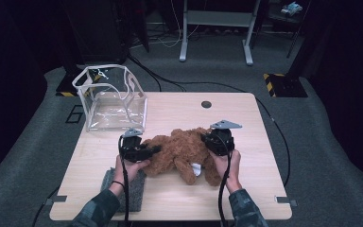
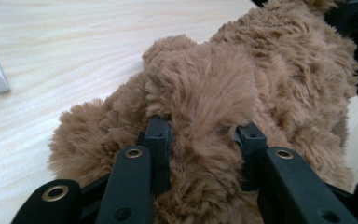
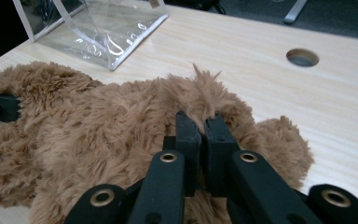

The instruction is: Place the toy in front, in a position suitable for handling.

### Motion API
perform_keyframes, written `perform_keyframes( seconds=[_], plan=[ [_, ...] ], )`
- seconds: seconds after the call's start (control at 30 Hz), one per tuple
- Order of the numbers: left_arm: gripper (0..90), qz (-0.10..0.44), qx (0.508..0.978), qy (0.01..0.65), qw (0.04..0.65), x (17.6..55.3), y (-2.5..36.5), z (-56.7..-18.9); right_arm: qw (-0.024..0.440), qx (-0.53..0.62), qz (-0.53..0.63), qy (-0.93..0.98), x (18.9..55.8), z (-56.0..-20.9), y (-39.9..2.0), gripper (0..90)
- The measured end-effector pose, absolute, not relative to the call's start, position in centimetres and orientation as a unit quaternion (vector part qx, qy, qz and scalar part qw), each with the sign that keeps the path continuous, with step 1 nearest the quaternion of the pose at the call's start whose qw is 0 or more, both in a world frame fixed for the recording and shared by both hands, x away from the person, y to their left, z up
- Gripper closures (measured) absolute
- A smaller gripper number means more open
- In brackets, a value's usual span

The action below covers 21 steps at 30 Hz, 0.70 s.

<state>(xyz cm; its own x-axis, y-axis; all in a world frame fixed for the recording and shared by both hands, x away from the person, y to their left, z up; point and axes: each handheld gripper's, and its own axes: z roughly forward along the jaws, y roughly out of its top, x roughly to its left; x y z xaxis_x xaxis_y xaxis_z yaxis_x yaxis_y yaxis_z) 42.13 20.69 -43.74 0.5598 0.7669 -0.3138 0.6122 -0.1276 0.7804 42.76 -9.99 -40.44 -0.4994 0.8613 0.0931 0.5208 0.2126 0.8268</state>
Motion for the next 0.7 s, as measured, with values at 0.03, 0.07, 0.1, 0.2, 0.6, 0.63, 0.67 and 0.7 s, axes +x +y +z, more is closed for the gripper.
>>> perform_keyframes(
  seconds=[0.03,0.07,0.1,0.2,0.6,0.63,0.67,0.7],
  plan=[
    [65.8,0.084,0.747,0.46,0.473,42.3,20.7,-43.4,0.204,0.454,0.428,0.755,42.8,-40.1,-10.1,87.1],
    [66.0,0.084,0.746,0.46,0.475,42.4,20.6,-43.1,0.206,0.454,0.427,0.754,42.8,-39.8,-10.0,87.1],
    [66.0,0.087,0.746,0.458,0.476,42.6,20.6,-42.8,0.208,0.453,0.428,0.754,42.9,-39.5,-10.0,87.0],
    [66.2,0.095,0.745,0.455,0.478,43.3,20.5,-42.0,0.214,0.453,0.425,0.754,43.2,-38.7,-10.1,87.1],
    [66.5,0.108,0.754,0.455,0.461,46.9,20.0,-41.4,0.232,0.456,0.417,0.751,45.0,-37.7,-9.6,86.9],
    [66.5,0.107,0.754,0.457,0.46,47.2,20.0,-41.7,0.231,0.457,0.414,0.752,45.2,-37.8,-9.5,86.8],
    [66.5,0.105,0.756,0.459,0.455,47.5,20.0,-41.9,0.234,0.456,0.41,0.754,45.4,-38.0,-9.3,86.8],
    [66.4,0.108,0.757,0.459,0.452,47.8,20.1,-42.1,0.232,0.459,0.41,0.753,45.6,-38.3,-9.2,86.7]
  ],
)
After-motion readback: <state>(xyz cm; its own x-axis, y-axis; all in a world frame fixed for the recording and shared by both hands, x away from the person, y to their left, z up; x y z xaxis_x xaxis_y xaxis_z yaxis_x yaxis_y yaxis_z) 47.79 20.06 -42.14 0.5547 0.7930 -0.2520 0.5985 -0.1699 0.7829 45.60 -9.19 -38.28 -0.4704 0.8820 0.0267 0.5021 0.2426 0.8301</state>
